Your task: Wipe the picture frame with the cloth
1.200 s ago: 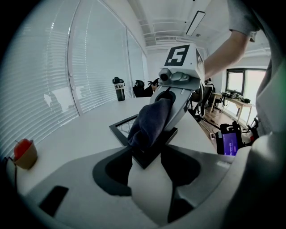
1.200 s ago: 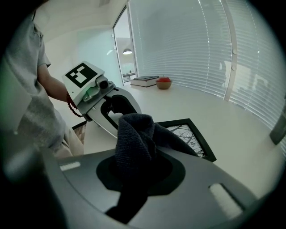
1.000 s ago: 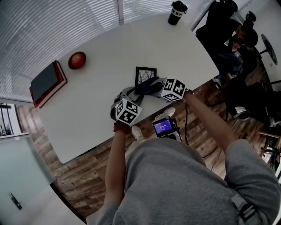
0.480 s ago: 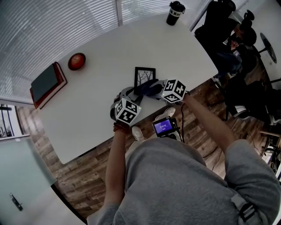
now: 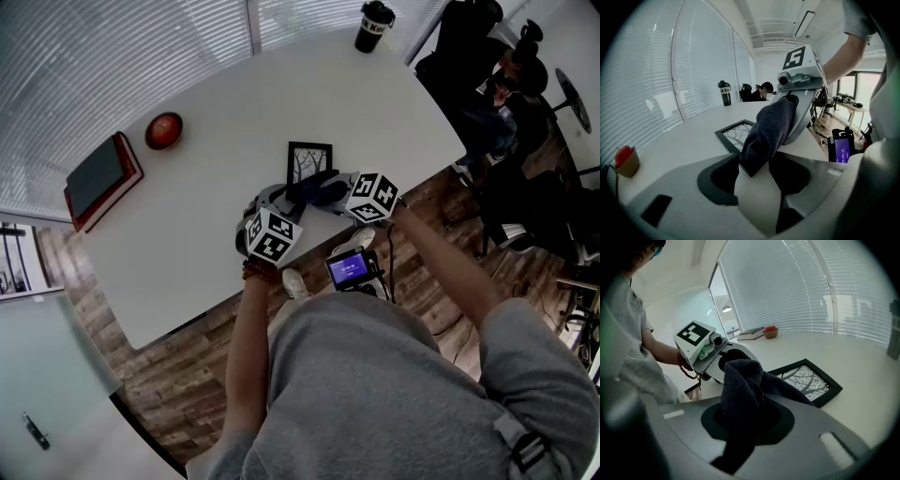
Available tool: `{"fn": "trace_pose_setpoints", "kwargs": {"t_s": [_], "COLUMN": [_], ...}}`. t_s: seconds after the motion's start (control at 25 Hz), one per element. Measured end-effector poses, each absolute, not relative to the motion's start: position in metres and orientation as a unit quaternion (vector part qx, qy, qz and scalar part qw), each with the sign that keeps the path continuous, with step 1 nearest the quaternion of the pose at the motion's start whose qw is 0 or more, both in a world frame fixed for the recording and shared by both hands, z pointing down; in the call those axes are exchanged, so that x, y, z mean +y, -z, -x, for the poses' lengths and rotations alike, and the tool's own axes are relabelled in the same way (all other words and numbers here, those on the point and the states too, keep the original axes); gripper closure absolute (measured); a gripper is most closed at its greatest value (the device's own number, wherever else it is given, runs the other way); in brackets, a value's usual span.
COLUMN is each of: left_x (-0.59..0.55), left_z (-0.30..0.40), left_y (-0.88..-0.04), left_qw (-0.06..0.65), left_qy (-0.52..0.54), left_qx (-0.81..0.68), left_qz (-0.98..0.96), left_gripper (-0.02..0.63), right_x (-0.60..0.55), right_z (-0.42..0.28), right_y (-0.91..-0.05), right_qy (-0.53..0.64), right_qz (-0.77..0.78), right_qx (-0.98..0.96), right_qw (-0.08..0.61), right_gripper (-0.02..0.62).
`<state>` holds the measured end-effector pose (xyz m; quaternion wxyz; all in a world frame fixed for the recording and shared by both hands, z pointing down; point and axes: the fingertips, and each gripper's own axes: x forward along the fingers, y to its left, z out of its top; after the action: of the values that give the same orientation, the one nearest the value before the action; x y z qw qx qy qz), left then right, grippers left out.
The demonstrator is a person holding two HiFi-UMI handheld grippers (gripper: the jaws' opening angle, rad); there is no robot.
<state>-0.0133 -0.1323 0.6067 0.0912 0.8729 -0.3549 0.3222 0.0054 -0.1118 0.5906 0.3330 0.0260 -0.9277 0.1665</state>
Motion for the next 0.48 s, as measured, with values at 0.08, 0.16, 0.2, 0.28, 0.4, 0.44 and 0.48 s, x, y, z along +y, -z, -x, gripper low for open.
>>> {"fn": "trace_pose_setpoints", "kwargs": {"t_s": [0.08, 0.16, 0.2, 0.28, 0.4, 0.44, 0.48], "left_x": [-0.132, -0.132, -0.132, -0.132, -0.132, -0.132, -0.132], "left_z": [0.013, 0.013, 0.013, 0.013, 0.013, 0.013, 0.013], "left_y": [-0.606, -0.606, -0.606, -0.606, -0.606, -0.606, -0.606], "left_qw": [0.091, 0.091, 0.09, 0.09, 0.09, 0.09, 0.09], "left_qy": [-0.322, -0.321, -0.322, -0.321, -0.321, -0.321, -0.321], "left_qx": [-0.355, -0.355, -0.355, -0.355, -0.355, -0.354, -0.354], "left_qz": [-0.873, -0.873, -0.873, -0.873, -0.874, -0.874, -0.874], "left_gripper": [0.402, 0.402, 0.402, 0.402, 0.402, 0.401, 0.4], "right_x": [-0.11, -0.109, -0.108, -0.107, -0.101, -0.099, -0.097], "right_z": [-0.005, -0.005, -0.005, -0.005, -0.005, -0.005, -0.005], "right_y": [-0.59, -0.59, -0.59, -0.589, -0.588, -0.588, -0.587], "right_qy": [-0.161, -0.148, -0.141, -0.138, -0.147, -0.151, -0.154], "right_qz": [-0.03, -0.037, -0.041, -0.047, -0.05, -0.051, -0.052], "right_qx": [-0.929, -0.931, -0.932, -0.934, -0.937, -0.937, -0.938], "right_qw": [0.332, 0.333, 0.332, 0.326, 0.313, 0.309, 0.307], "right_gripper": [0.532, 0.532, 0.532, 0.532, 0.532, 0.532, 0.532]}}
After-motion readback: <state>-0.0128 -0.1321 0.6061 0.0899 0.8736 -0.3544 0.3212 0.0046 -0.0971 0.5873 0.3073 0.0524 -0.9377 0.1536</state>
